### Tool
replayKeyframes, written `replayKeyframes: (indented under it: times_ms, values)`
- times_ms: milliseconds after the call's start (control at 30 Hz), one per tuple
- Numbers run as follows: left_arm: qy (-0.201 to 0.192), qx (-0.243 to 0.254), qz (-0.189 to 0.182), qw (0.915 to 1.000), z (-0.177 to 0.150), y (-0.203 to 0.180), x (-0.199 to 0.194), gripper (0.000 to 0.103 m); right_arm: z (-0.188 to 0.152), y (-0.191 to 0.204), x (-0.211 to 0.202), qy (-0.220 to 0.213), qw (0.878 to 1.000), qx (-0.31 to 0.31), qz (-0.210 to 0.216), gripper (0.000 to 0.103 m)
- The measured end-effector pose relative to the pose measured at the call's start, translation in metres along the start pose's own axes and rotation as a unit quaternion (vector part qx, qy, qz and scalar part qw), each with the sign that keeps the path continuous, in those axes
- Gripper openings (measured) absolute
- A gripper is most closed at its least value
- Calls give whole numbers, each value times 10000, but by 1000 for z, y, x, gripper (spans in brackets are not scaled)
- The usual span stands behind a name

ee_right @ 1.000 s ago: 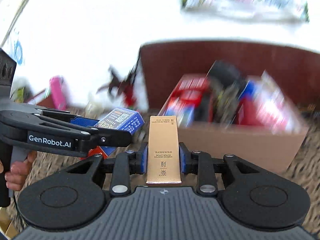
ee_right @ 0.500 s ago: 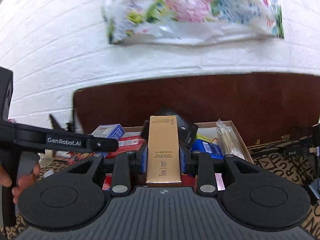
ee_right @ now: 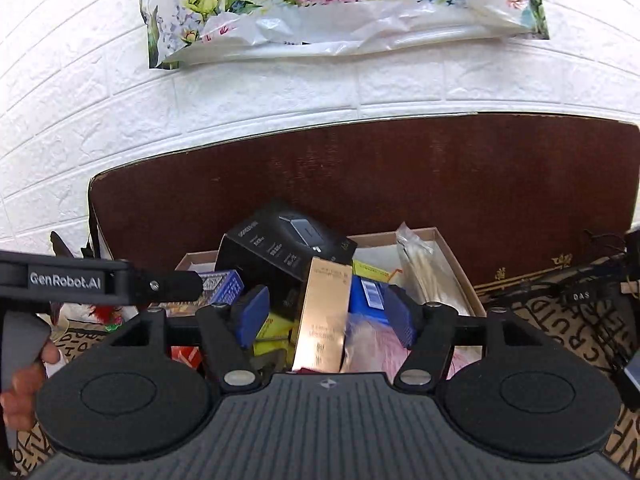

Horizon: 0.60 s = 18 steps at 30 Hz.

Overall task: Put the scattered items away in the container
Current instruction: 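Carry both boxes over the cardboard box and open both grippers to drop them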

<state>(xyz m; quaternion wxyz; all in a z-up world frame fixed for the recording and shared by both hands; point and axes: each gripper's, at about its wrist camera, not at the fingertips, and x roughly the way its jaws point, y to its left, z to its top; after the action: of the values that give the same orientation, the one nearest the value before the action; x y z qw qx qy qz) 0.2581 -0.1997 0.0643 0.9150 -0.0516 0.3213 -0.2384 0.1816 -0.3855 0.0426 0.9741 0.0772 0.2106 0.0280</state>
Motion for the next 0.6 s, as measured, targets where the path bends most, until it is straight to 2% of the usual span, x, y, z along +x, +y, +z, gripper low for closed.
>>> replayKeyframes:
  times_ms: [133,300,467,600]
  values:
    - [8,114,84,9999,-7,-5,-11,99,-4,8,-10,66,9999,-71,27,83]
    - [-54,142,91,9998,-28,-7,-39,103,-9,32,-30,37,9987,-502,33,96]
    - [-405,-132,275,9987,-72,5,-84,103,-26,57,-56,40,9963,-849,112,101]
    - [-466,-524,364,9969,-115,25,-115,103,-51,82,-78,106,9932,-1123,282,101]
